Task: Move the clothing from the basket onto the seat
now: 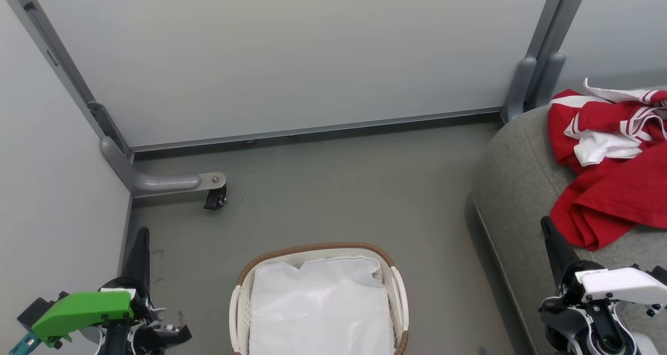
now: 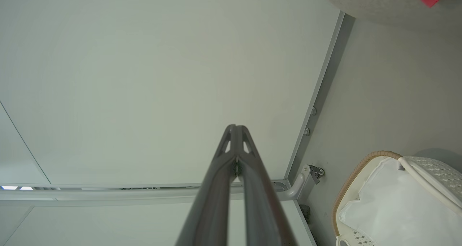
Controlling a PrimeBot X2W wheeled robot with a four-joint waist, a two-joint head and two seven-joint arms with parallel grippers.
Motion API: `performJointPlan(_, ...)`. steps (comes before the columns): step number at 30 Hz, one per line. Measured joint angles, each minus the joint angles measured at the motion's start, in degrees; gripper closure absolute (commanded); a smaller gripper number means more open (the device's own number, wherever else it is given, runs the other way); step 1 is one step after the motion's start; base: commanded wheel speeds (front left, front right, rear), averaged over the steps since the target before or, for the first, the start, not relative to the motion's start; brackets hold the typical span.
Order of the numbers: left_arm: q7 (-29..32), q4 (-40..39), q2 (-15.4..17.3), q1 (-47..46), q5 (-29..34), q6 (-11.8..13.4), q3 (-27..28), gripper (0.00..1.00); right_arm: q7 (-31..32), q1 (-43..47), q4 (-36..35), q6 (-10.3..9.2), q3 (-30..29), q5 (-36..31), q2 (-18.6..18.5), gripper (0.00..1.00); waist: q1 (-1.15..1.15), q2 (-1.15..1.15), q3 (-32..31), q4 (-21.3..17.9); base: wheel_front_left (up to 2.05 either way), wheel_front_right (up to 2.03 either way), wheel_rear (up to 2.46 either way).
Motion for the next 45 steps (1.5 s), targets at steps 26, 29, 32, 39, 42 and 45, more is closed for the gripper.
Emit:
performJointPlan(26, 0.92, -0.15, 0.01, -0.65, -3.24, -0.23, 0.48, 1.00, 0.96, -0.25, -0.24, 0.00, -0.33, 3.61, -0.03, 1.00, 0.00, 0.00, 0.09, 0.10, 0.00, 0.00, 0.00)
performJointPlan(29, 0.92, -0.15, 0.01, -0.65, -3.24, -0.23, 0.48, 1.00, 0.94, -0.25, -0.24, 0.00, -0.33, 3.61, -0.03, 1.00, 0.00, 0.00, 0.09, 0.10, 0.00, 0.00, 0.00)
performJointPlan(32, 0.92, -0.15, 0.01, -0.65, -3.24, -0.23, 0.48, 1.00, 0.96, -0.26, -0.24, 0.00, -0.33, 3.61, -0.03, 1.00, 0.00, 0.00, 0.09, 0.10, 0.00, 0.00, 0.00)
performJointPlan(39, 0.92, -0.15, 0.01, -0.65, -3.24, -0.23, 0.48, 1.00, 0.96, -0.26, -0.24, 0.00, -0.33, 3.61, -0.03, 1.00, 0.00, 0.00, 0.09, 0.10, 0.00, 0.00, 0.00)
performJointPlan(42, 0.92, -0.15, 0.01, -0.65, -3.24, -0.23, 0.48, 1.00, 0.96, -0.26, -0.24, 0.00, -0.33, 3.61, -0.03, 1.00, 0.00, 0.00, 0.09, 0.10, 0.00, 0.00, 0.00)
performJointPlan(45, 0.92, -0.15, 0.01, -0.65, -3.24, -0.23, 0.48, 1.00, 0.96, -0.26, -0.24, 0.00, -0.33, 3.61, -0.03, 1.00, 0.00, 0.00, 0.09, 0.10, 0.00, 0.00, 0.00)
